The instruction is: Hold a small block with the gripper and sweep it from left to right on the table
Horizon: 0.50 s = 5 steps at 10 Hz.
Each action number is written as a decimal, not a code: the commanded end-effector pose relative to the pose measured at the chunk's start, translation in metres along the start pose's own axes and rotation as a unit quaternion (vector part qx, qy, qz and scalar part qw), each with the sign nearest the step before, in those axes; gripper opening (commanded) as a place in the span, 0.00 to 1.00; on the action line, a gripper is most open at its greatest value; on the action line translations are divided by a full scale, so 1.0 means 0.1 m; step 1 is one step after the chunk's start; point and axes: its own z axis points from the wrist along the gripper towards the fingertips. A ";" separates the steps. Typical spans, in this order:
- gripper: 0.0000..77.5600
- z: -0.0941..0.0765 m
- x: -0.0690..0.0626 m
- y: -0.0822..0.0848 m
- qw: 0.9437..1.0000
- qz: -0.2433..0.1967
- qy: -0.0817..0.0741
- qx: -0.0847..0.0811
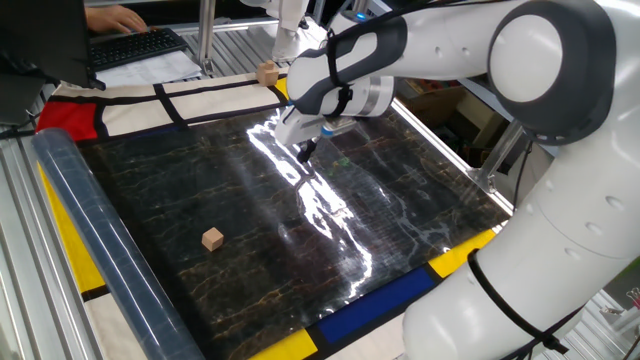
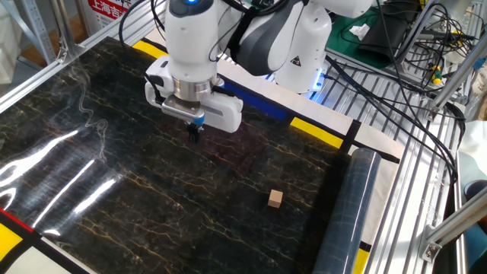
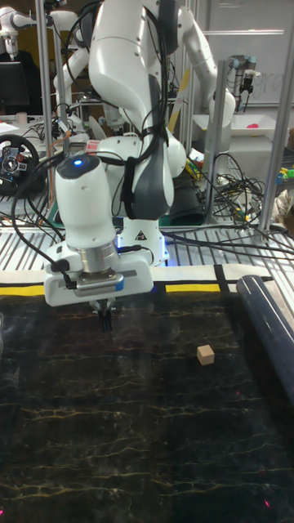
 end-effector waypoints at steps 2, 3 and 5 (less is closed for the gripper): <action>0.01 -0.01 -0.01 0.00 1.000 0.003 -0.009 -0.001; 0.01 -0.01 -0.01 0.00 1.000 0.007 -0.009 -0.001; 0.01 -0.02 0.00 -0.01 1.000 0.018 -0.006 0.001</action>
